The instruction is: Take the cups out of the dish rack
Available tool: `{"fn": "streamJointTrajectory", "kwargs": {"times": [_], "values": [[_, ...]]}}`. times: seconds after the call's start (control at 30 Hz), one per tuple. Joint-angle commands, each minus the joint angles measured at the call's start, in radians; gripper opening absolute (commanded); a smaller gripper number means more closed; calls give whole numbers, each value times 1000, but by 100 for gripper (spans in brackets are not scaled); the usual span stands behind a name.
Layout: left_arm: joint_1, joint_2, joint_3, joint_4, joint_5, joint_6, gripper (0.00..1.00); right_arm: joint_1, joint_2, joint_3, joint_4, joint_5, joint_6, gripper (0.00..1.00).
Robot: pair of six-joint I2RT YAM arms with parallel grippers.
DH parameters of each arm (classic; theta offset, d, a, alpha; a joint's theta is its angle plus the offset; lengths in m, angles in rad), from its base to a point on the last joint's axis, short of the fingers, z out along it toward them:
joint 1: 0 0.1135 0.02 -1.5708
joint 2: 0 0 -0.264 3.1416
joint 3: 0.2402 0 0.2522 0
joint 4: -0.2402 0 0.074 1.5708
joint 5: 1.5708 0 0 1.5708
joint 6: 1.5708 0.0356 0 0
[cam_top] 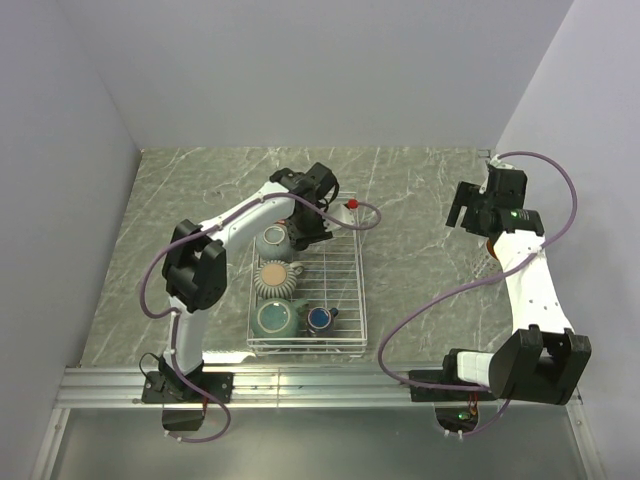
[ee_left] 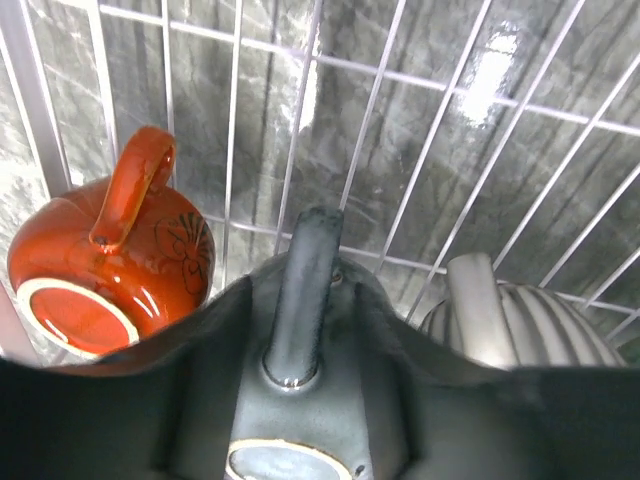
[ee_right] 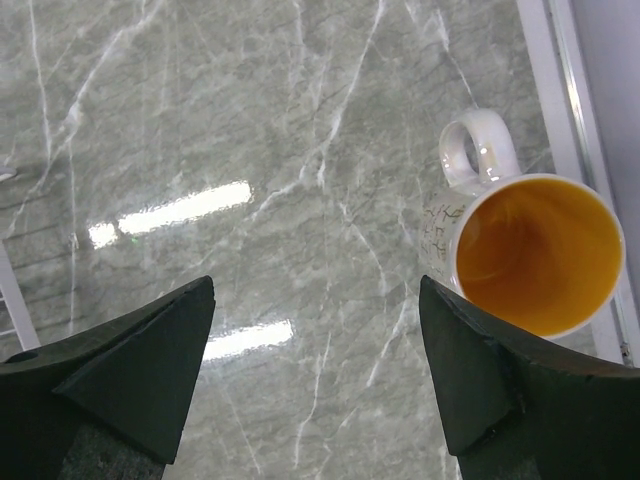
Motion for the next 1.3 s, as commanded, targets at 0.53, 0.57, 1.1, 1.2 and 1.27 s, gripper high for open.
{"fn": "streamJointTrajectory", "kwargs": {"times": [0.53, 0.57, 1.1, 1.2, 1.27], "values": [[-32, -100, 145, -88, 54, -69, 0, 31, -150, 12, 58, -128, 17, 89], [-34, -109, 142, -76, 55, -76, 0, 34, -168, 12, 62, -139, 18, 88], [-32, -293, 186, 75, 115, -292, 0, 53, -305, 2, 183, -473, 133, 87], [-28, -338, 212, 128, 145, -367, 0, 79, -337, -59, 353, -678, 250, 86], [-20, -378, 206, 202, 159, -407, 0, 122, -368, -134, 487, -773, 374, 86]]}}
